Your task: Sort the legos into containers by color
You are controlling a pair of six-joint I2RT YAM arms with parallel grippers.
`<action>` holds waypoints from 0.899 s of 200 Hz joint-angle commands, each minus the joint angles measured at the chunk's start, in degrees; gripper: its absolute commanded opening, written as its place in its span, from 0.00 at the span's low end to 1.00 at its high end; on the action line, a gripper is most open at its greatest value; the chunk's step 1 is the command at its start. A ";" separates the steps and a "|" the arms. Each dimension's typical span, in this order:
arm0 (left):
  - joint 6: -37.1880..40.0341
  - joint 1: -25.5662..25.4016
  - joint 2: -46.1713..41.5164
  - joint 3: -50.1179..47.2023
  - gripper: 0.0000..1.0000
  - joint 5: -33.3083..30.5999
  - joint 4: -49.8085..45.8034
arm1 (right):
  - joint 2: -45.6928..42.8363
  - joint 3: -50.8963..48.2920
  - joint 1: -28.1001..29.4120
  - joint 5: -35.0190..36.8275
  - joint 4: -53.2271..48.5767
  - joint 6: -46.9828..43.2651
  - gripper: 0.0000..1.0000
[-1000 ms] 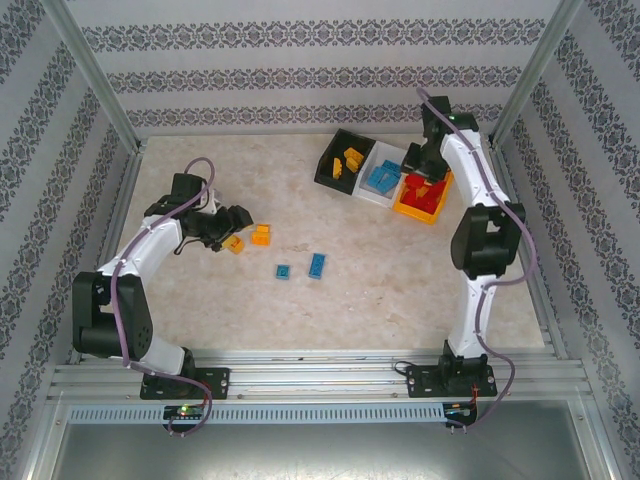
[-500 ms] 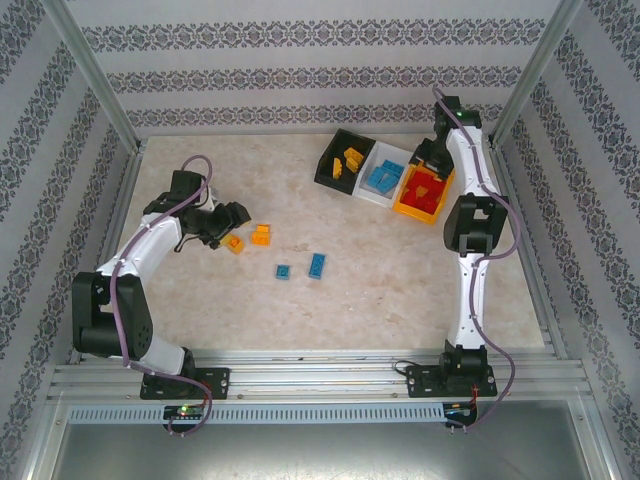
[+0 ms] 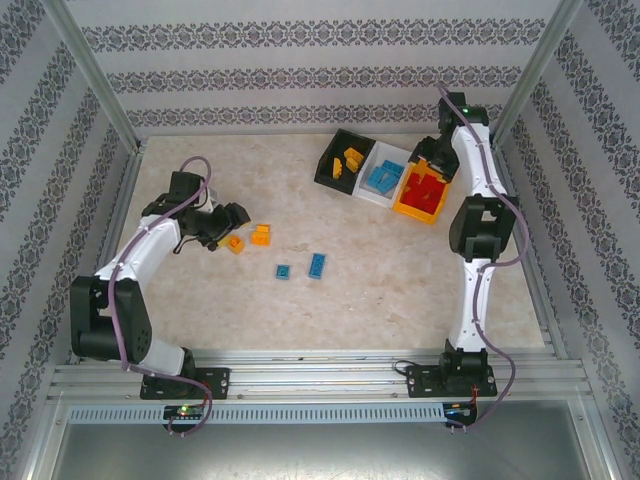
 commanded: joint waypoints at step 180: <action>6.40 4.98 -10.52 -5.21 1.00 -5.93 -9.72 | 3.47 -7.70 39.86 -17.67 10.58 16.82 0.74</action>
